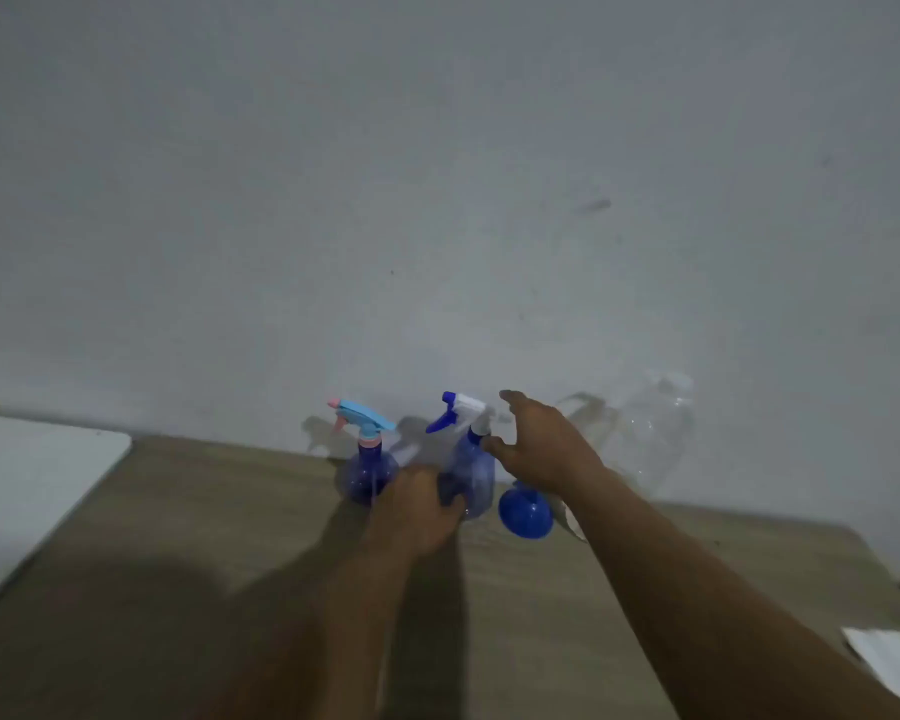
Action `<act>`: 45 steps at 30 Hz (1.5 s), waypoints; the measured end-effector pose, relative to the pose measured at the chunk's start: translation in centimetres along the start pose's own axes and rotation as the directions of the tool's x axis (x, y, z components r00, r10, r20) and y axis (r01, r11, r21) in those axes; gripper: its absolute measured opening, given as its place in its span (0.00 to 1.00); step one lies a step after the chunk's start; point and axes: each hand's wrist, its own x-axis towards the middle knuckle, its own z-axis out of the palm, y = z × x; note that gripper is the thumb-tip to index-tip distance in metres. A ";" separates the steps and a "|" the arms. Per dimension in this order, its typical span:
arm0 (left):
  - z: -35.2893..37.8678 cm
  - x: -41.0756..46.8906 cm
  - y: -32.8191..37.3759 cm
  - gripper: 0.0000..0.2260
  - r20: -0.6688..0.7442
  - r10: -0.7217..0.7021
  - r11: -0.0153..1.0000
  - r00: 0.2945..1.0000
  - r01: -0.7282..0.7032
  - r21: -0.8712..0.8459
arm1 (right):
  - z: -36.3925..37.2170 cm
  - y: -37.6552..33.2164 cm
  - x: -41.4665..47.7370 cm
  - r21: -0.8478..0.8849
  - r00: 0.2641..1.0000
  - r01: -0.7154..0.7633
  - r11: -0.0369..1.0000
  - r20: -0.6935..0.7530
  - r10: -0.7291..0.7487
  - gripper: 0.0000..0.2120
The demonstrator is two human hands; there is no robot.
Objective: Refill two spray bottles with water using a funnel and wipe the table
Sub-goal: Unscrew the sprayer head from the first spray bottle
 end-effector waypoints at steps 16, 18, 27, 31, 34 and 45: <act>5.2 4.0 -2.5 0.26 -0.058 -0.033 0.999 0.998 0.031 -0.023 | 5.7 1.6 1.2 0.362 0.994 -0.079 0.929 -0.045 0.102 0.10; 5.1 2.5 -2.3 0.26 -0.057 -0.014 0.997 0.998 0.010 -0.074 | 5.3 1.5 0.1 0.377 0.995 -0.077 0.923 -0.022 0.092 0.09; 6.0 -5.8 2.1 0.29 -0.035 -0.081 0.930 0.996 0.063 -0.363 | 4.2 2.1 -8.2 0.464 0.989 -0.092 0.881 -0.057 0.133 0.11; 7.2 -9.8 3.8 0.28 -0.048 -0.122 0.911 0.991 0.092 -0.402 | 4.5 2.4 -12.4 0.639 0.976 -0.121 0.760 -0.063 0.209 0.17; 8.5 -11.9 4.5 0.25 -0.045 -0.149 0.913 0.988 0.120 -0.389 | 5.8 2.6 -15.2 0.732 0.956 -0.135 0.667 -0.080 0.281 0.20; 9.1 -13.9 3.8 0.13 -0.057 -0.149 0.938 0.987 0.123 -0.324 | 9.0 1.1 -17.7 0.797 0.904 -0.105 0.595 -0.173 0.391 0.10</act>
